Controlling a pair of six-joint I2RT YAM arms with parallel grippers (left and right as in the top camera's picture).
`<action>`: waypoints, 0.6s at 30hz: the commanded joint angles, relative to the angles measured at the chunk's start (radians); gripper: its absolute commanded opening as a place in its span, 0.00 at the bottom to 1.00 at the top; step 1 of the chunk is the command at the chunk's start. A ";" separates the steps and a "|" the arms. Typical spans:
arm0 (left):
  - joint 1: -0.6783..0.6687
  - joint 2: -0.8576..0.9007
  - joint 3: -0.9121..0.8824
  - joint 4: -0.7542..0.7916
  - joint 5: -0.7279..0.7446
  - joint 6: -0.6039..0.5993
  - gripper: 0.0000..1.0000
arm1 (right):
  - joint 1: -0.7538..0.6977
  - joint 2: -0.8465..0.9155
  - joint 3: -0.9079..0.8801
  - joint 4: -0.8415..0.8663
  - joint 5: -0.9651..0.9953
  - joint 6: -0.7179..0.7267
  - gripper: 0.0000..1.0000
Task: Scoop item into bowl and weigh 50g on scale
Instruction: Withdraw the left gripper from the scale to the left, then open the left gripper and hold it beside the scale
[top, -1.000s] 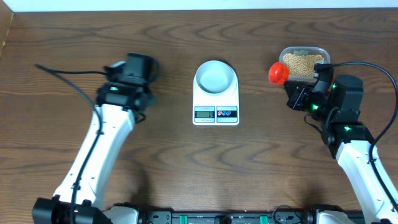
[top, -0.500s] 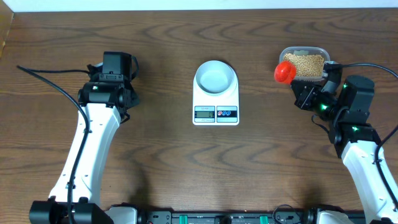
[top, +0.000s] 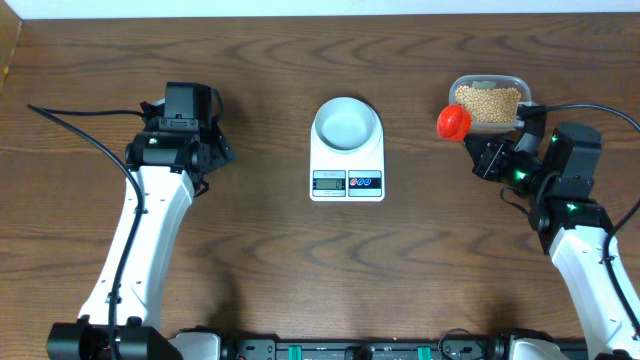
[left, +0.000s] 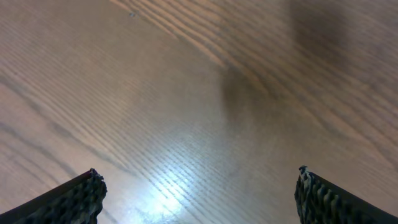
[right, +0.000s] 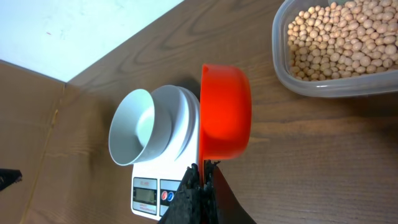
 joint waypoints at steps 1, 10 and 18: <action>0.005 -0.012 -0.010 0.021 0.087 0.109 1.00 | -0.005 0.003 0.018 -0.002 0.003 -0.031 0.01; 0.004 -0.012 -0.010 0.011 0.470 0.588 1.00 | -0.005 0.003 0.018 0.006 0.002 -0.158 0.01; 0.004 -0.019 -0.010 -0.082 0.828 1.013 1.00 | -0.005 0.003 0.018 0.028 0.002 -0.211 0.01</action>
